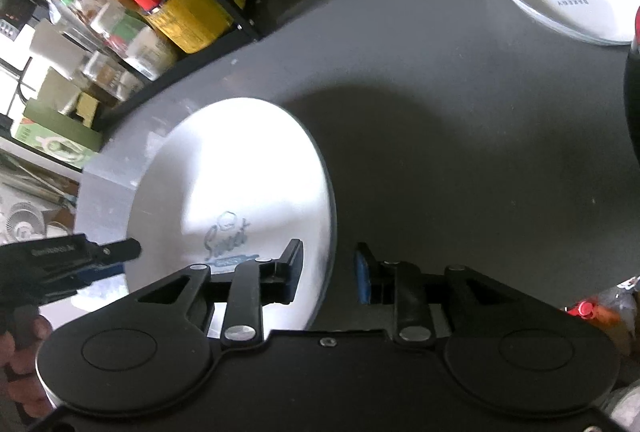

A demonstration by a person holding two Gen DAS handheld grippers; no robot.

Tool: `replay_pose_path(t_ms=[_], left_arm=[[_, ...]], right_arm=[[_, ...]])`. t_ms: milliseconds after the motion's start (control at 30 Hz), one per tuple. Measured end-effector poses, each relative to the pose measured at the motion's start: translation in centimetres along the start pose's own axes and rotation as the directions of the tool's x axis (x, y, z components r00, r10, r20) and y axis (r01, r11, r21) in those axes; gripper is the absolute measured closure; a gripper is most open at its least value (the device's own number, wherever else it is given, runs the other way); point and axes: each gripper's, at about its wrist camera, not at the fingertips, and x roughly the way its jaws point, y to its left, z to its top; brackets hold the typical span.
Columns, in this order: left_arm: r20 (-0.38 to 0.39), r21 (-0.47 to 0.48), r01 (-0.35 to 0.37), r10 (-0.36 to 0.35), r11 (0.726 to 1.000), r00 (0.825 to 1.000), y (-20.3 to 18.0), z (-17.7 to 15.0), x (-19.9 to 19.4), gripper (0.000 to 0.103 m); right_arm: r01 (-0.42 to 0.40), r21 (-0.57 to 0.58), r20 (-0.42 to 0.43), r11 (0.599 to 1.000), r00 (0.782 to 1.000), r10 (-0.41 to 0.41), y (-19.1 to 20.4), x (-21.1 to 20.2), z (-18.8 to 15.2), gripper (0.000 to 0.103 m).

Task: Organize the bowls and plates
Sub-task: 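Open both tools to release the 'Sweet' plate, then move both tools to the small white 'Bakery' X-logo plate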

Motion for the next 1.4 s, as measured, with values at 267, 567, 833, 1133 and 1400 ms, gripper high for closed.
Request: replay_pose_path(t_ms=[267, 567, 833, 1133, 1400], left_arm=[[-0.009, 0.024, 0.038, -0.037, 0.999, 0.999, -1.4, -0.2, -1.7, 0.05], [-0.004, 0.074, 0.061, -0.061, 0.995, 0.998, -4.3, 0.1, -4.5, 0.011], [-0.029, 0.164, 0.082, -0.078, 0.983, 0.997, -7.1, -1.1, -5.9, 0.009], [-0.026, 0.256, 0.104, -0.101, 0.961, 0.995, -10.3, -2.4, -7.3, 0.001], [-0.013, 0.337, 0.132, -0.136, 0.932, 0.991, -13.6, -3.1, -8.3, 0.0]], right_arm=[[-0.001, -0.016, 0.048, 1.0, 0.999, 0.001, 0.2, -2.0, 0.8, 0.073], [0.002, -0.053, 0.098, 0.999, 0.995, 0.003, 0.3, -5.2, 1.5, 0.042], [0.021, -0.076, 0.161, 0.997, 0.987, -0.008, -0.6, -8.3, 1.3, 0.009], [0.069, -0.06, 0.215, 0.996, 0.975, -0.055, -2.1, -11.1, 0.6, 0.002], [0.115, -0.044, 0.288, 0.992, 0.953, -0.097, -4.0, -14.2, 0.2, 0.002]])
